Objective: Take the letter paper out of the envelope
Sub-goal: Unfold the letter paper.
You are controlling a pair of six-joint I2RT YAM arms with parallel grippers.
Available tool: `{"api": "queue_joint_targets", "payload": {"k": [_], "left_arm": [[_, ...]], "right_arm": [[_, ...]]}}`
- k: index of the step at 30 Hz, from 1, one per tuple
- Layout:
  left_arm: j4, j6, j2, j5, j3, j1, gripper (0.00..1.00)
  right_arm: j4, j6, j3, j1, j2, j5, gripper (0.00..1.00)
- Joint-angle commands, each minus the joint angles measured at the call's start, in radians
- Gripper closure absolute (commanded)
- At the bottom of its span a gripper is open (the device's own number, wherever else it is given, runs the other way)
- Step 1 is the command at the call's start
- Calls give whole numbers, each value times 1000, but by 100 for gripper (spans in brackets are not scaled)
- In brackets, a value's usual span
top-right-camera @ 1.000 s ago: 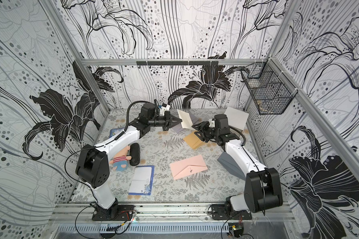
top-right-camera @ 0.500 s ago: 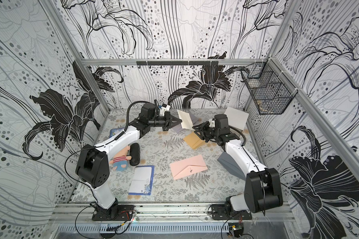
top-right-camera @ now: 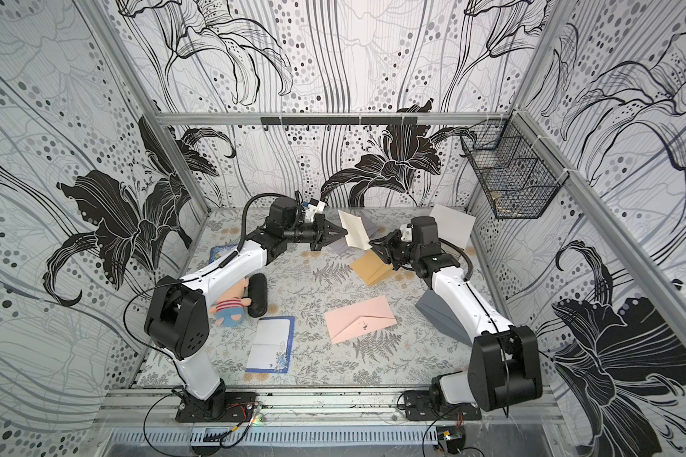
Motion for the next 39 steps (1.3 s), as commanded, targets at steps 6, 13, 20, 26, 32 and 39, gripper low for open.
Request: {"api": "queue_joint_targets", "payload": {"k": [6,13,20,26,32,39], "left_arm": [[87,-27,-19,-1,-45,-6,100],[88,-30,-16,-2,-46,-7,100],[148,-79,5,-19,-55,-11,100],[175,-101,30,-26,-43,-23,100],[173,-104,51,-39,-29,-37,100],[211,-137,49,-92,-44,-46,100]], "right_arm": [[83,57,-46,-6,-30,-10,79],[143,98,-46,-5,-14,-22,78],[181,127,-44,6,-9,-24,77],[195,136,-39,9,-5,-25,77],[203,145,-23,12,-3,-22,76],[199,148,-15,26,-2,-13,76]]}}
